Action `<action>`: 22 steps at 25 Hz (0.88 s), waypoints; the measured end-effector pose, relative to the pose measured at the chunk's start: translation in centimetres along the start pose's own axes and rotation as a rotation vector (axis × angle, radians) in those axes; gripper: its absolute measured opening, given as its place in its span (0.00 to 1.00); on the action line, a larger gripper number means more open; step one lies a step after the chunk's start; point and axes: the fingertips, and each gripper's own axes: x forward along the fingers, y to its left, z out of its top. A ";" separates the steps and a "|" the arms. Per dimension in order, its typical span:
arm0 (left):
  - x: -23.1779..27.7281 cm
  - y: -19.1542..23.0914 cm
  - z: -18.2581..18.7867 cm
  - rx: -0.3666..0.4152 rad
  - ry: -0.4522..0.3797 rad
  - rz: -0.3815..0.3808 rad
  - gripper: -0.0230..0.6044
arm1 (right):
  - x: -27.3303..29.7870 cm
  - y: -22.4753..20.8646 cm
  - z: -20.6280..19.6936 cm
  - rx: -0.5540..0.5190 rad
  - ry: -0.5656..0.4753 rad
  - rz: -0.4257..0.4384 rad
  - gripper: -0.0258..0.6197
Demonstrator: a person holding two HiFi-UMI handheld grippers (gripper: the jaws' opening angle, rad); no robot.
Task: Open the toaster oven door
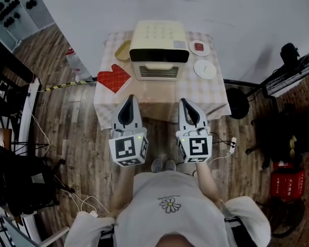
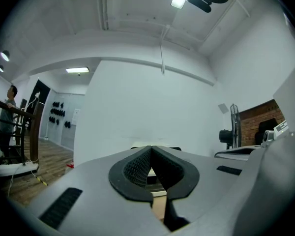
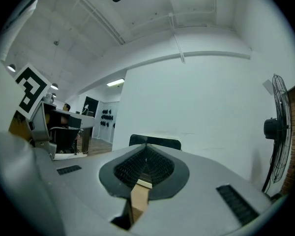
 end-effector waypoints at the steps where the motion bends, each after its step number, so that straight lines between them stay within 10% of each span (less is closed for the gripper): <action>1: 0.0 0.0 0.0 0.002 -0.002 0.003 0.06 | 0.0 0.0 0.0 0.004 -0.004 0.002 0.05; 13: 0.7 0.8 1.1 0.016 -0.026 0.044 0.06 | 2.5 -1.7 1.9 0.015 -0.043 0.042 0.07; 22: 0.6 1.2 0.6 0.006 -0.017 0.063 0.06 | 8.5 -2.9 9.6 -0.299 -0.133 0.211 0.28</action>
